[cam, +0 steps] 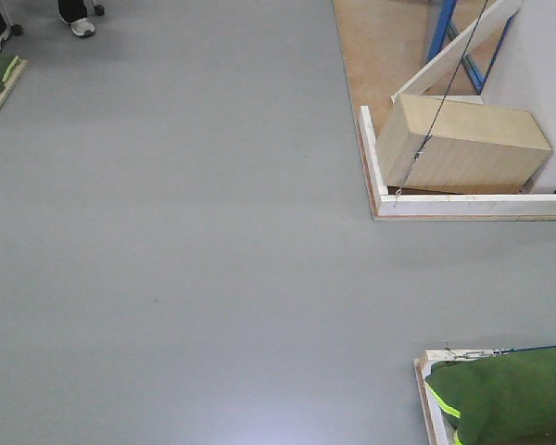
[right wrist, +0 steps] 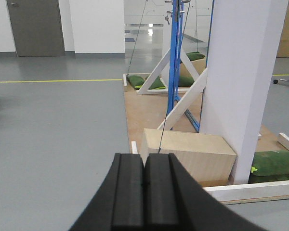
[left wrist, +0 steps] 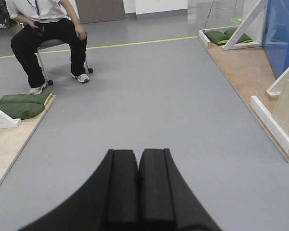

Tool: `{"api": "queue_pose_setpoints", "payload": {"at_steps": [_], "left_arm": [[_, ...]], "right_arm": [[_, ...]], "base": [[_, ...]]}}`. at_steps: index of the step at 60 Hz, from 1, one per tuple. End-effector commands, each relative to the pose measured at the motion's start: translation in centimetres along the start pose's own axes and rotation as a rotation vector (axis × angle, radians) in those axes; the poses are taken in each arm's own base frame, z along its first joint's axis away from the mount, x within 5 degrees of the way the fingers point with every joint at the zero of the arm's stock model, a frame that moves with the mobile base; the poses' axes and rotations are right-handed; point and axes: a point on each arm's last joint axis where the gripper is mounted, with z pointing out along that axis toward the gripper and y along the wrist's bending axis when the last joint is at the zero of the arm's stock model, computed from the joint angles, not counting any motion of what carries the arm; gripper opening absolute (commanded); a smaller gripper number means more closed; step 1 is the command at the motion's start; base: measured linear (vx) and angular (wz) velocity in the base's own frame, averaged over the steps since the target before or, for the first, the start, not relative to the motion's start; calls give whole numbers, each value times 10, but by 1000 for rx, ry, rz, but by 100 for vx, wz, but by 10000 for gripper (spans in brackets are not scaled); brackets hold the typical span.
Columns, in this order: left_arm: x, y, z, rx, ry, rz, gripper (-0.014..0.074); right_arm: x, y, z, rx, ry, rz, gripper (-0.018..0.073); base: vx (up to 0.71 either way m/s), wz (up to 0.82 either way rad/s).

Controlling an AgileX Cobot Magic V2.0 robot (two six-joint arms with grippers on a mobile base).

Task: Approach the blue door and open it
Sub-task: 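Drive the base forward toward the blue door on the wooden platform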

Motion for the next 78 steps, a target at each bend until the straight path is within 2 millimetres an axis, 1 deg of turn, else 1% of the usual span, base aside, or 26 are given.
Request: {"api": "queue_pose_setpoints", "payload": {"at_steps": [1, 47, 78], "left_arm": [[-6, 0, 0, 3, -86, -9, 70], [-6, 0, 0, 3, -86, -9, 70], [-6, 0, 0, 3, -86, -9, 70]], "right_arm": [[-1, 1, 0, -5, -79, -16, 2], [-1, 1, 0, -5, -79, -16, 2], [-1, 1, 0, -5, -79, -16, 2]], "base": [[0, 0], [1, 1], [9, 4]]}}
